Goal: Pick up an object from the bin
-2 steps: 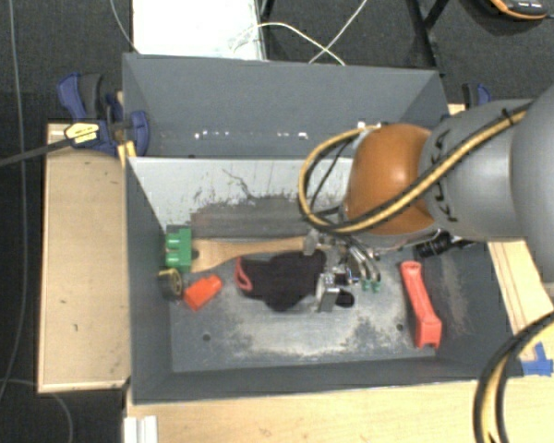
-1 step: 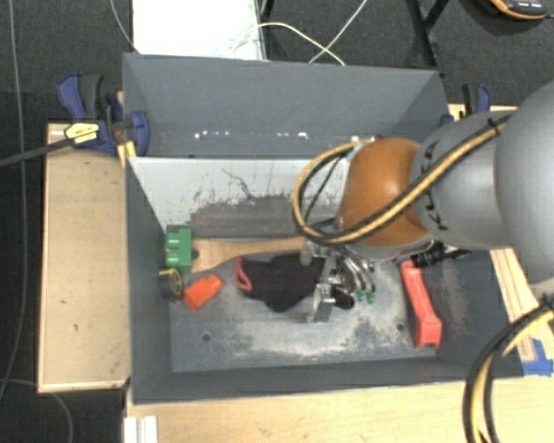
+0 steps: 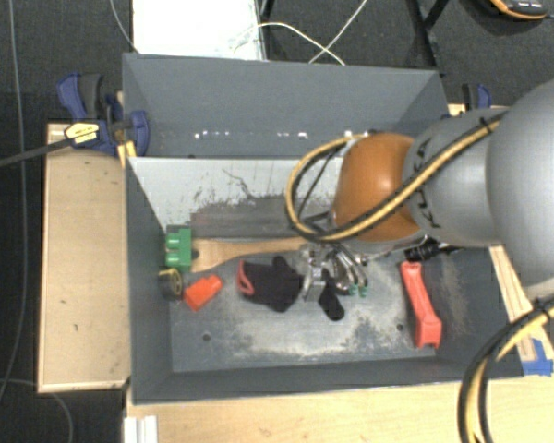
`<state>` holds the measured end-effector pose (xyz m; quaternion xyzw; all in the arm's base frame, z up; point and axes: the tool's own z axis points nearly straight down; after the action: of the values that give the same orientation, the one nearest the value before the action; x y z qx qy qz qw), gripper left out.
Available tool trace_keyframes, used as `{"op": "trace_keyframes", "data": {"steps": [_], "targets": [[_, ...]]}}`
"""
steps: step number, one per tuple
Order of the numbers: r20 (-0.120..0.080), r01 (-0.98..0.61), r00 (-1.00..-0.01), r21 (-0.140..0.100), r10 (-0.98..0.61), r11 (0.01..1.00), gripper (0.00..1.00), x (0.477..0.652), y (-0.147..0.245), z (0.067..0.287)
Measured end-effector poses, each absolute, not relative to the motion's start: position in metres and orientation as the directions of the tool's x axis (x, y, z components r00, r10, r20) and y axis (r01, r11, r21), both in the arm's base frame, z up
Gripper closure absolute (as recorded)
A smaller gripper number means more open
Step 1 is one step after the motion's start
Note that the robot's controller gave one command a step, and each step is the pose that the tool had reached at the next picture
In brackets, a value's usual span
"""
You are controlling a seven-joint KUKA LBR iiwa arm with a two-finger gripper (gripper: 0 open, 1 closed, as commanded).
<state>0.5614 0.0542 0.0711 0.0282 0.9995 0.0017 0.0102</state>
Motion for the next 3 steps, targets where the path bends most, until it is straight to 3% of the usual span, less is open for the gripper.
{"op": "trace_keyframes", "data": {"steps": [3], "targets": [[-0.019, 0.048, -0.999, 0.003, 0.048, 0.999, 1.00, 0.554, 0.077, 0.071]]}}
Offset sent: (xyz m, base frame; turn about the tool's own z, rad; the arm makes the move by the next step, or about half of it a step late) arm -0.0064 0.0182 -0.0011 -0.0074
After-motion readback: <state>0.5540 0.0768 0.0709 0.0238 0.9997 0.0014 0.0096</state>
